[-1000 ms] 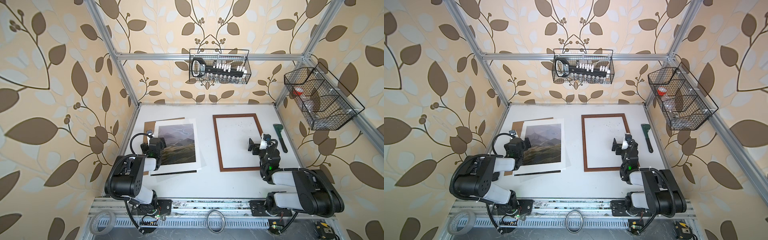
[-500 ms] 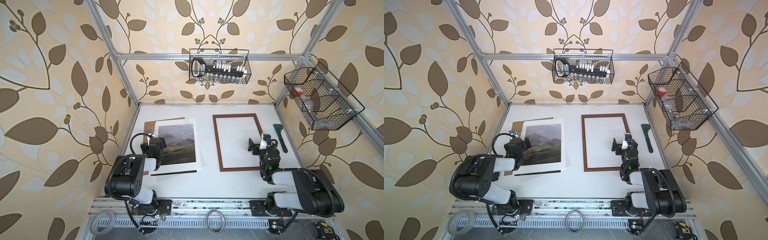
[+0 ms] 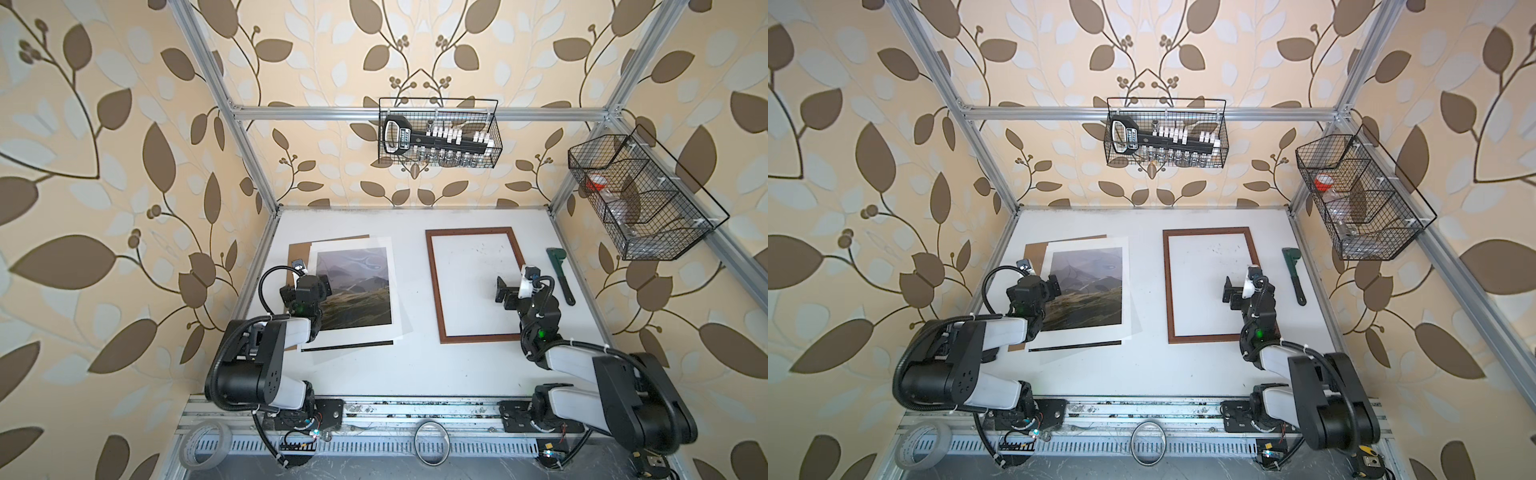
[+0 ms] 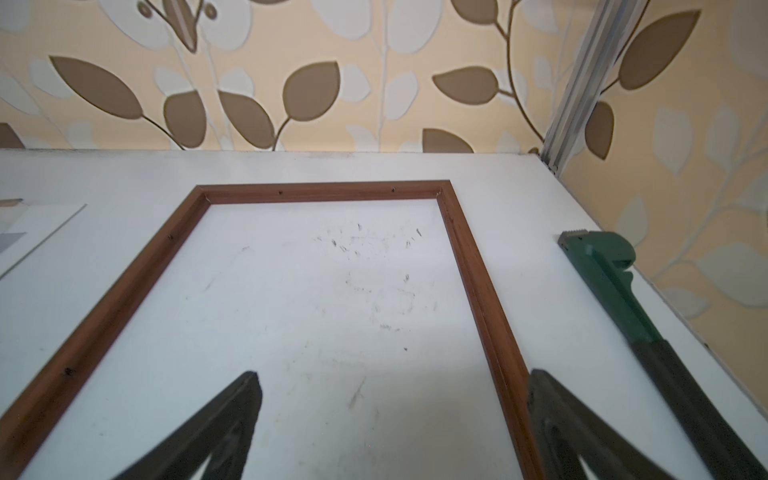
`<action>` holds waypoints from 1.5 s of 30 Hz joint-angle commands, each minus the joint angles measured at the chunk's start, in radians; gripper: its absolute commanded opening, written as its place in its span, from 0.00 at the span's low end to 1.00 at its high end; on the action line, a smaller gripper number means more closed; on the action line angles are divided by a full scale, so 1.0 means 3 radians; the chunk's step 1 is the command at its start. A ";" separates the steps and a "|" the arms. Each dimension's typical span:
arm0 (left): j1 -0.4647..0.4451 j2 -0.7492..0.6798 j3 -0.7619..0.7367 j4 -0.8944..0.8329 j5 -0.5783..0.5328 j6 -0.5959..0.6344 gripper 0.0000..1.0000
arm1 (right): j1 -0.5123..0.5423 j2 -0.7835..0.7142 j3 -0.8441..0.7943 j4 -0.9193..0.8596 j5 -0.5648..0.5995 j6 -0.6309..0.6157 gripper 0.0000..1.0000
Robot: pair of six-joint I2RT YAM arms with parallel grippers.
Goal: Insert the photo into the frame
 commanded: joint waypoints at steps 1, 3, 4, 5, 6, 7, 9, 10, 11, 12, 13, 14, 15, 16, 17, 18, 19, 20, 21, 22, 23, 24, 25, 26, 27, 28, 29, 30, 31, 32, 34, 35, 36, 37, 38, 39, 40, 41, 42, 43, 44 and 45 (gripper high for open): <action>-0.0157 -0.0451 0.0209 -0.0430 -0.0510 0.0018 0.99 | 0.0258 -0.0350 0.0347 -0.0626 0.0573 -0.0142 1.00; -0.0169 -0.0744 0.0213 -0.0647 -0.0620 -0.0274 0.99 | 0.0559 -0.0481 0.0632 -0.1086 0.1373 0.0191 1.00; -0.0184 -0.0902 0.0223 -0.0766 -0.0622 -0.0424 0.99 | 0.0709 -0.0497 0.0873 -0.1449 0.1672 0.0345 1.00; -0.0220 -0.1023 0.0244 -0.0881 -0.0656 -0.0553 0.99 | 0.0822 -0.0477 0.1103 -0.1802 0.1804 0.0460 1.00; -0.0280 -0.1152 0.0297 -0.1047 -0.0728 -0.0680 0.99 | 0.0920 -0.0425 0.1397 -0.2283 0.1837 0.0666 1.00; -0.0363 -0.1260 0.0375 -0.1228 -0.0792 -0.0789 0.99 | 0.0959 -0.0372 0.1700 -0.2756 0.1673 0.0929 1.00; -0.0490 -0.1403 0.0573 -0.1579 -0.0793 -0.0972 0.99 | 0.0914 -0.0252 0.2153 -0.3371 0.0822 0.1198 1.00; -0.0502 -0.1447 0.0732 -0.1870 -0.0731 -0.1179 0.99 | 0.0860 -0.0199 0.2244 -0.3474 0.0335 0.1405 1.00; -0.0502 -0.1456 0.0909 -0.2206 -0.0710 -0.1508 0.99 | 0.0730 -0.0162 0.2198 -0.3350 -0.0376 0.1550 1.00; -0.0502 -0.1440 0.1053 -0.2463 -0.0654 -0.1736 0.99 | 0.0624 -0.0134 0.2086 -0.3138 -0.0988 0.1664 0.99; -0.0502 -0.1417 0.1223 -0.2789 -0.0525 -0.1898 0.99 | 0.0567 -0.0118 0.1930 -0.2921 -0.1322 0.1923 0.92; -0.0502 -0.1395 0.1359 -0.3041 -0.0415 -0.2022 0.99 | 0.0570 -0.0130 0.1823 -0.2787 -0.1383 0.2106 0.86; -0.0500 -0.1364 0.1475 -0.3272 -0.0325 -0.2103 0.99 | 0.0636 -0.0144 0.1717 -0.2737 -0.1318 0.2245 0.80; -0.0499 -0.1330 0.1540 -0.3379 -0.0264 -0.2139 0.99 | 0.0719 -0.0134 0.1710 -0.2882 -0.1153 0.2313 0.77; -0.0497 -0.1302 0.1562 -0.3402 -0.0196 -0.2107 0.99 | 0.0786 -0.0124 0.1712 -0.2972 -0.1061 0.2372 0.77; -0.0498 -0.1268 0.1576 -0.3398 -0.0102 -0.2016 0.99 | 0.0867 -0.0096 0.1668 -0.2985 -0.1003 0.2434 0.76; -0.0497 -0.1233 0.1595 -0.3424 0.0045 -0.1928 0.99 | 0.0933 -0.0032 0.1653 -0.3062 -0.0948 0.2507 0.76; -0.0498 -0.1191 0.1603 -0.3441 0.0240 -0.1872 0.99 | 0.1000 0.0041 0.1657 -0.3163 -0.0941 0.2532 0.76; -0.0498 -0.1138 0.1613 -0.3472 0.0516 -0.1832 0.97 | 0.1059 0.0147 0.1677 -0.3257 -0.0950 0.2513 0.75; -0.0507 -0.1091 0.1588 -0.3480 0.0753 -0.1815 0.95 | 0.1132 0.0246 0.1702 -0.3357 -0.0916 0.2500 0.75; -0.0521 -0.1063 0.1519 -0.3431 0.0960 -0.1861 0.95 | 0.1227 0.0299 0.1709 -0.3391 -0.0853 0.2474 0.74; -0.0546 -0.1048 0.1389 -0.3302 0.1133 -0.1916 0.93 | 0.1336 0.0357 0.1732 -0.3378 -0.0813 0.2412 0.74; -0.0589 -0.1059 0.1259 -0.3174 0.1197 -0.1976 0.92 | 0.1454 0.0424 0.1796 -0.3407 -0.0787 0.2372 0.73; -0.0631 -0.1071 0.1147 -0.3076 0.1217 -0.2035 0.92 | 0.1540 0.0507 0.1880 -0.3443 -0.0790 0.2328 0.73; -0.0665 -0.1083 0.1046 -0.2973 0.1233 -0.2071 0.92 | 0.1627 0.0643 0.2014 -0.3498 -0.0867 0.2261 0.73; -0.0694 -0.1072 0.0976 -0.2913 0.1215 -0.2097 0.91 | 0.1695 0.0812 0.2184 -0.3596 -0.0970 0.2197 0.73; -0.0715 -0.1052 0.0921 -0.2874 0.1195 -0.2114 0.91 | 0.1744 0.0972 0.2326 -0.3669 -0.1077 0.2161 0.74; -0.0727 -0.1022 0.0873 -0.2843 0.1205 -0.2125 0.91 | 0.1805 0.1135 0.2462 -0.3702 -0.1199 0.2116 0.74; -0.0735 -0.0995 0.0823 -0.2798 0.1235 -0.2130 0.90 | 0.1863 0.1300 0.2583 -0.3742 -0.1277 0.2079 0.74; -0.0745 -0.0977 0.0773 -0.2755 0.1255 -0.2144 0.90 | 0.1911 0.1411 0.2674 -0.3760 -0.1306 0.2073 0.74; -0.0767 -0.0944 0.0649 -0.2597 0.1333 -0.2192 0.89 | 0.2016 0.1632 0.2868 -0.3780 -0.1368 0.2055 0.74; -0.0780 -0.0927 0.0605 -0.2536 0.1366 -0.2210 0.89 | 0.2060 0.1730 0.2966 -0.3811 -0.1369 0.2046 0.74; -0.0796 -0.0890 0.0565 -0.2476 0.1388 -0.2221 0.89 | 0.2108 0.1840 0.3080 -0.3862 -0.1353 0.2029 0.75; -0.0811 -0.0851 0.0541 -0.2437 0.1404 -0.2226 0.88 | 0.2146 0.1947 0.3204 -0.3935 -0.1329 0.2001 0.75; -0.0814 -0.0801 0.0534 -0.2431 0.1420 -0.2230 0.88 | 0.2174 0.2028 0.3297 -0.3987 -0.1321 0.1980 0.75; -0.0818 -0.0766 0.0529 -0.2431 0.1421 -0.2232 0.87 | 0.2196 0.2115 0.3386 -0.4035 -0.1305 0.1966 0.75; -0.0819 -0.0733 0.0520 -0.2440 0.1416 -0.2241 0.86 | 0.2212 0.2192 0.3438 -0.4071 -0.1295 0.1956 0.75; -0.0819 -0.0712 0.0513 -0.2459 0.1394 -0.2251 0.85 | 0.2219 0.2252 0.3523 -0.4077 -0.1306 0.1960 0.75; -0.0819 -0.0689 0.0494 -0.2474 0.1382 -0.2258 0.85 | 0.2222 0.2318 0.3577 -0.4089 -0.1331 0.1966 0.75; -0.0819 -0.0677 0.0480 -0.2494 0.1369 -0.2262 0.84 | 0.2224 0.2390 0.3622 -0.4120 -0.1346 0.1967 0.75; -0.0819 -0.0674 0.0460 -0.2509 0.1351 -0.2264 0.84 | 0.2222 0.2431 0.3649 -0.4138 -0.1346 0.1966 0.75; -0.0819 -0.0678 0.0431 -0.2518 0.1338 -0.2279 0.83 | 0.2219 0.2463 0.3665 -0.4134 -0.1356 0.1970 0.75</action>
